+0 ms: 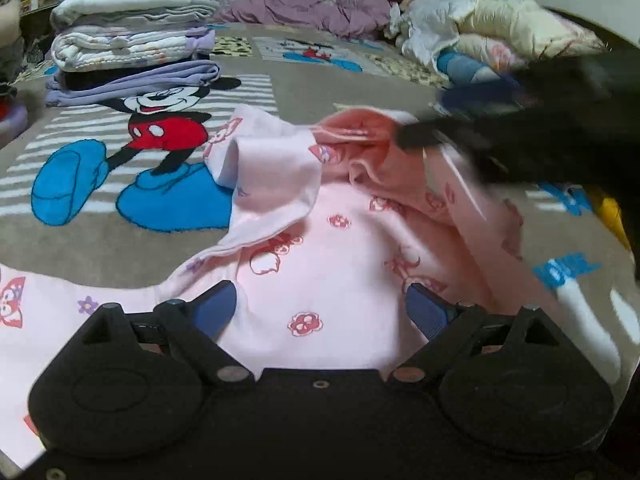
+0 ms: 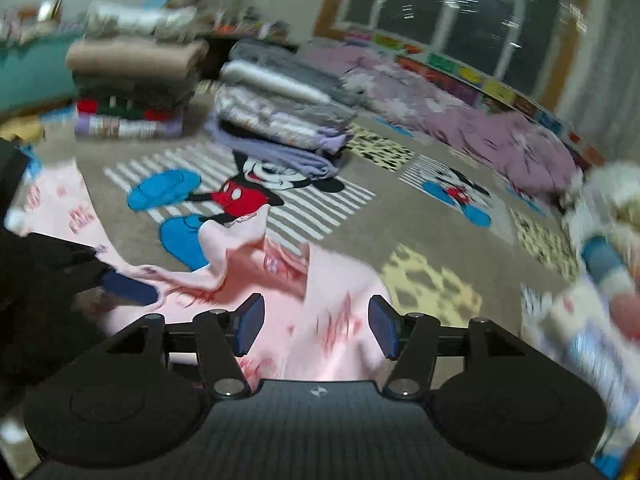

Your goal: Fold clothes

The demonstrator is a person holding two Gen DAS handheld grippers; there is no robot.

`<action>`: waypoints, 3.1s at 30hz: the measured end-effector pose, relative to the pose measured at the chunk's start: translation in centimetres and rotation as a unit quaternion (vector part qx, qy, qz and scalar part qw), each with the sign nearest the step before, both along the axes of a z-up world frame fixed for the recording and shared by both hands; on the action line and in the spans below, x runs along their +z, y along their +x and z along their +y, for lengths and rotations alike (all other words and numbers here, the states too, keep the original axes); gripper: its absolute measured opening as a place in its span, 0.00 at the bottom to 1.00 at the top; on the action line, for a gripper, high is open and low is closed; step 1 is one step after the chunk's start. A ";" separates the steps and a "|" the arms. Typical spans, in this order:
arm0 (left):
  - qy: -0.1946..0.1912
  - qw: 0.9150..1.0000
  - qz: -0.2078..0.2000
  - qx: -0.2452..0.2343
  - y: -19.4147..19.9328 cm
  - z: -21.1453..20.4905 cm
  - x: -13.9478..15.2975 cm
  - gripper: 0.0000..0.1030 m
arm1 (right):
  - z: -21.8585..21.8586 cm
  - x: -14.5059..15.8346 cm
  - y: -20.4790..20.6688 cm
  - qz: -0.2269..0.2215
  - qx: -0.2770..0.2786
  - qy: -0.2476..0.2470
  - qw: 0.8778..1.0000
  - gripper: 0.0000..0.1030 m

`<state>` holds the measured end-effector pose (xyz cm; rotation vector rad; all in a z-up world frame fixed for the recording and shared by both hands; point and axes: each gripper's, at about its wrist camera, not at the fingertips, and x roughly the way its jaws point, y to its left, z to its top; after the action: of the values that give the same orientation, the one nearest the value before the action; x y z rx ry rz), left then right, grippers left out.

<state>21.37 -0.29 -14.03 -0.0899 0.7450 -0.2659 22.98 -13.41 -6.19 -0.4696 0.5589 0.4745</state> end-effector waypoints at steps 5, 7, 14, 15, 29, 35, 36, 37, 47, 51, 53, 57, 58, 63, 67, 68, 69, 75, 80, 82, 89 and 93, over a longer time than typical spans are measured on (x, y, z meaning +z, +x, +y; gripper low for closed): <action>0.005 1.000 0.001 -0.011 0.0 0.0 -0.2 0.92 | 4.1 -0.1 4.4 0.021 0.015 -0.074 0.997 0.44; 0.002 1.000 0.003 -0.014 0.0 0.2 -0.2 0.92 | 5.5 -0.5 6.0 0.031 0.018 -0.106 0.994 0.40; -0.018 0.999 0.012 -0.025 0.4 0.7 -0.1 0.95 | 8.2 -2.5 9.6 0.077 0.032 -0.192 0.978 0.33; -0.020 0.999 0.013 -0.027 0.5 0.8 -0.1 0.95 | 8.5 -2.8 10.1 0.086 0.035 -0.200 0.975 0.32; -0.039 0.999 0.016 -0.023 0.3 1.6 0.1 0.95 | 4.2 1.4 11.2 0.098 -0.013 -0.079 0.992 0.05; -0.024 0.999 0.008 -0.024 -0.1 1.3 0.0 0.95 | -3.0 6.1 9.1 0.068 -0.069 0.083 0.992 0.05; -0.019 0.999 0.006 -0.025 -0.2 1.2 -0.1 0.95 | -4.4 6.6 8.6 0.061 -0.079 0.109 0.989 0.04; -0.015 1.000 0.004 -0.025 -0.2 1.1 -0.2 0.95 | -5.8 7.1 8.1 0.053 -0.089 0.135 0.986 0.04; 0.019 0.999 -0.007 -0.029 -0.8 0.2 -0.5 0.95 | -19.9 7.1 3.9 0.024 -0.206 0.319 0.925 0.04; 0.035 0.999 -0.013 -0.031 -1.0 -0.2 -0.7 0.95 | -24.3 4.7 1.8 0.024 -0.247 0.369 0.896 0.04; 0.041 0.999 -0.015 -0.032 -1.0 -0.4 -0.8 0.96 | -26.4 3.2 0.7 0.026 -0.267 0.392 0.880 0.04; 0.045 0.998 -0.016 -0.033 -1.1 -0.5 -0.8 0.96 | -29.9 0.0 -1.0 0.028 -0.307 0.430 0.848 0.04; 0.045 0.998 -0.016 -0.033 -1.1 -0.5 -0.8 0.96 | -30.7 -0.7 -1.3 0.029 -0.317 0.438 0.841 0.04; 0.051 0.998 -0.018 -0.035 -1.1 -0.7 -0.9 0.96 | -33.8 -4.1 -2.4 0.034 -0.352 0.471 0.808 0.04; 0.053 0.998 -0.019 -0.036 -1.2 -0.8 -0.9 0.97 | -35.1 -6.5 -2.5 0.046 -0.371 0.475 0.796 0.04; 0.053 0.998 -0.019 -0.036 -1.2 -0.8 -0.9 0.97 | -35.4 -7.1 -2.5 0.048 -0.376 0.477 0.793 0.04; 0.053 0.998 -0.019 -0.037 -1.2 -0.8 -0.9 0.97 | -35.5 -7.6 -2.6 0.050 -0.380 0.479 0.790 0.04; 0.056 0.997 -0.020 -0.040 -1.1 -0.9 -1.0 0.98 | -36.7 -10.7 -4.0 0.056 -0.395 0.503 0.766 0.04; 0.057 0.997 -0.021 -0.042 -1.1 -0.8 -1.0 0.99 | -37.6 -12.8 -4.5 0.064 -0.402 0.527 0.746 0.04; 0.057 0.997 -0.021 -0.042 -1.1 -0.9 -1.0 0.99 | -37.8 -13.5 -4.3 0.072 -0.409 0.521 0.746 0.05; 0.057 0.997 -0.021 -0.044 -1.2 -0.9 -1.0 0.99 | -37.8 -13.3 -3.8 0.068 -0.425 0.498 0.753 0.09; 0.058 0.997 -0.022 -0.046 -1.2 -0.8 -1.0 0.99 | -38.8 -12.4 -4.9 0.038 -0.464 0.489 0.737 0.27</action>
<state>20.15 -1.12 -15.02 0.0604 0.7203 -0.3099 18.06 -52.16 -18.62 0.8565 0.4745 -0.2305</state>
